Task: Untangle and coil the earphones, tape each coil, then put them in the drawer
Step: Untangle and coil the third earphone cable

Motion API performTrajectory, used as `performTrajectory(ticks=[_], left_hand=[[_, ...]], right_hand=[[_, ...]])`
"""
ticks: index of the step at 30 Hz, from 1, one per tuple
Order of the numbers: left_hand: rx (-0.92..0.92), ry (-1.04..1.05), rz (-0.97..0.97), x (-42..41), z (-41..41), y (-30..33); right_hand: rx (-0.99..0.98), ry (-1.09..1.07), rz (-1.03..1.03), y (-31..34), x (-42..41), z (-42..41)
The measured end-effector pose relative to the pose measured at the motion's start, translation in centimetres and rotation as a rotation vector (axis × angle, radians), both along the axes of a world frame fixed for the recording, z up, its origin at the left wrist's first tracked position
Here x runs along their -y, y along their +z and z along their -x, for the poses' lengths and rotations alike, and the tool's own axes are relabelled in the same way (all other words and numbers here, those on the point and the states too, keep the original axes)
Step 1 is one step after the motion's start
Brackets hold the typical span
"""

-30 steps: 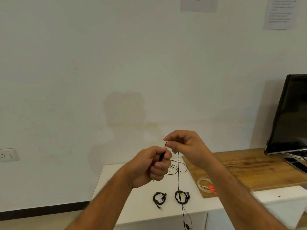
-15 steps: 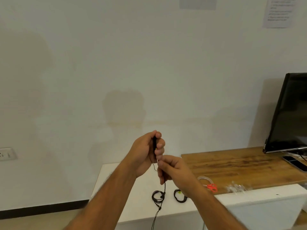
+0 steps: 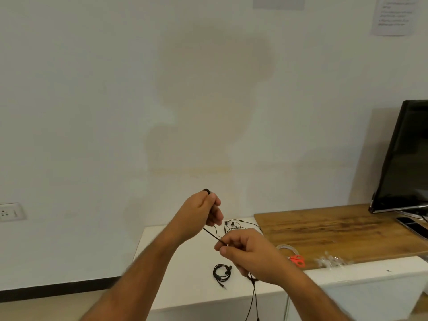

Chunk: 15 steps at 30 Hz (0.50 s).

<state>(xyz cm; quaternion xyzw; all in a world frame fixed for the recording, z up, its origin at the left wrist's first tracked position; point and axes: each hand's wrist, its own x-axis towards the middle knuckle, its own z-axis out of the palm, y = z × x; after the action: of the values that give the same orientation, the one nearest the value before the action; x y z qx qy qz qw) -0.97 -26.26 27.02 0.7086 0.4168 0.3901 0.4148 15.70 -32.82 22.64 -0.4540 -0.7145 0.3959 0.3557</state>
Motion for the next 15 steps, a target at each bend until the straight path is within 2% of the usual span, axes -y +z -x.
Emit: performTrajectory(ticks=[5,8,10,15], left_hand=[[-0.199,-0.019,-0.045,0.6,-0.5,-1.5],[-0.217,-0.086,0.013,1.5,-0.7,-1.4],[-0.175,-0.152,0.089,2.0,-0.7,-1.3],[0.11,-0.366,0.384,3.0,-0.8,-0.9]], right_hand=[[0.121,-0.058,-0.185,1.7,-0.6,-1.0],[0.162,-0.157,-0.292,2.6,-1.4,-2.2],[0.146,-0.172,-0.331,3.3,-2.0,-2.8],[0.025,-0.128,-0.38,4.7,-3.1,-3.2]])
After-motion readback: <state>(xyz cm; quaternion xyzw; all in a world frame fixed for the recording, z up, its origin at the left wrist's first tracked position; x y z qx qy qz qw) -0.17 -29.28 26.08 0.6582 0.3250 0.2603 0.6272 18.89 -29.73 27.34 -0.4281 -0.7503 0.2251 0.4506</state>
